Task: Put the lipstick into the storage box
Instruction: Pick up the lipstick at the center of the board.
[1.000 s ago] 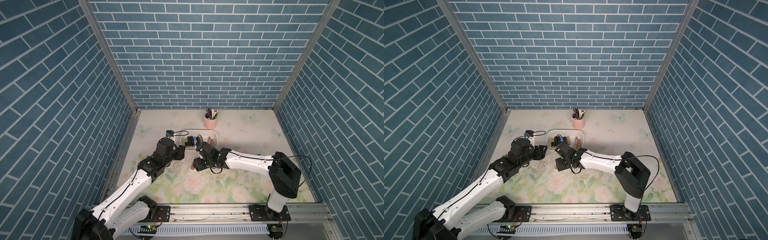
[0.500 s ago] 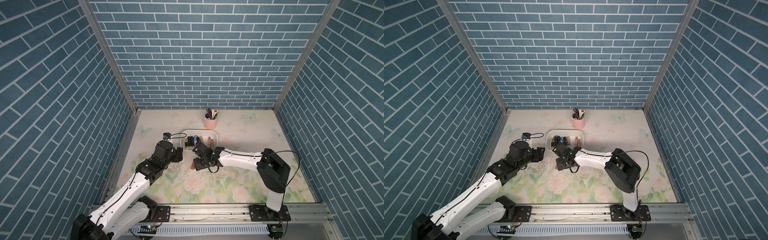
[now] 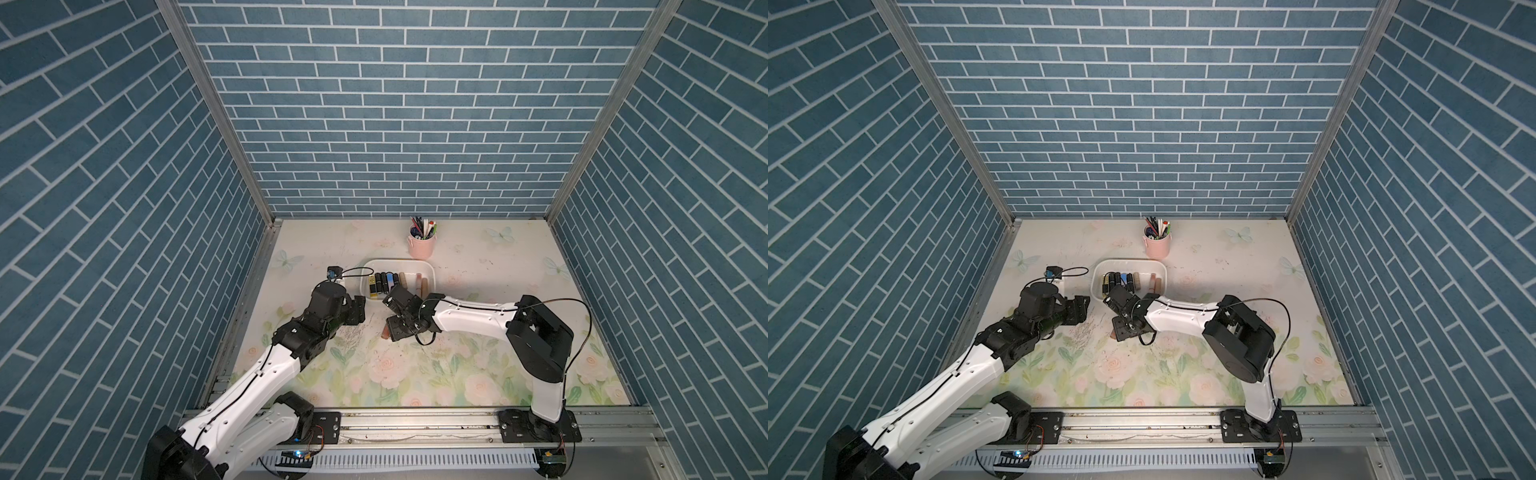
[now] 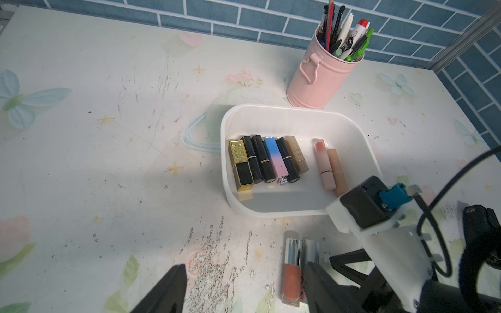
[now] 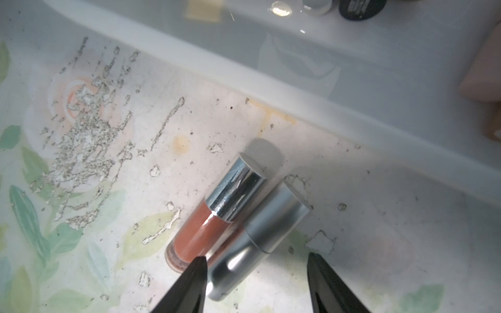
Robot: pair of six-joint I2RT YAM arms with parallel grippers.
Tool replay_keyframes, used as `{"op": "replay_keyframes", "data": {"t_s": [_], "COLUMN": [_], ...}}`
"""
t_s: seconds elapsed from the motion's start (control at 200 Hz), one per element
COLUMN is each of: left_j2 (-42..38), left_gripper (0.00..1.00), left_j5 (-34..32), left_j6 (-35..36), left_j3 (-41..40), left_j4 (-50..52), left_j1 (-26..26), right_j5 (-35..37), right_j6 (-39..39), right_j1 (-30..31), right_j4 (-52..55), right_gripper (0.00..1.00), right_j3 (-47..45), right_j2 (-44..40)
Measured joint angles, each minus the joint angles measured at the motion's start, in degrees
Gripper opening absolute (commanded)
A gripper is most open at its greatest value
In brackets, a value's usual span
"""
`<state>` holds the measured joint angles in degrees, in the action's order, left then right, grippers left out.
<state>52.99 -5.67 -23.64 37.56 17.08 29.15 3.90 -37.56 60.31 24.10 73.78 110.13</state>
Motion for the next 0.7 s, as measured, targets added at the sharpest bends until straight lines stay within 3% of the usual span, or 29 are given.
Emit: {"op": "replay_keyframes", "data": {"t_s": [0.7], "left_j2": [0.0], "left_gripper": [0.75], "left_j5": [0.5], "left_j6": [0.1], "left_j3": [-0.2], "left_j4": [-0.2], "left_j1": [-0.2], "right_j5": [0.0], "right_j6": [0.0], "right_j1": [-0.4], "right_j4": [-0.1], "right_gripper": [0.59], "right_j3": [0.0], "right_j2": [1.3]}}
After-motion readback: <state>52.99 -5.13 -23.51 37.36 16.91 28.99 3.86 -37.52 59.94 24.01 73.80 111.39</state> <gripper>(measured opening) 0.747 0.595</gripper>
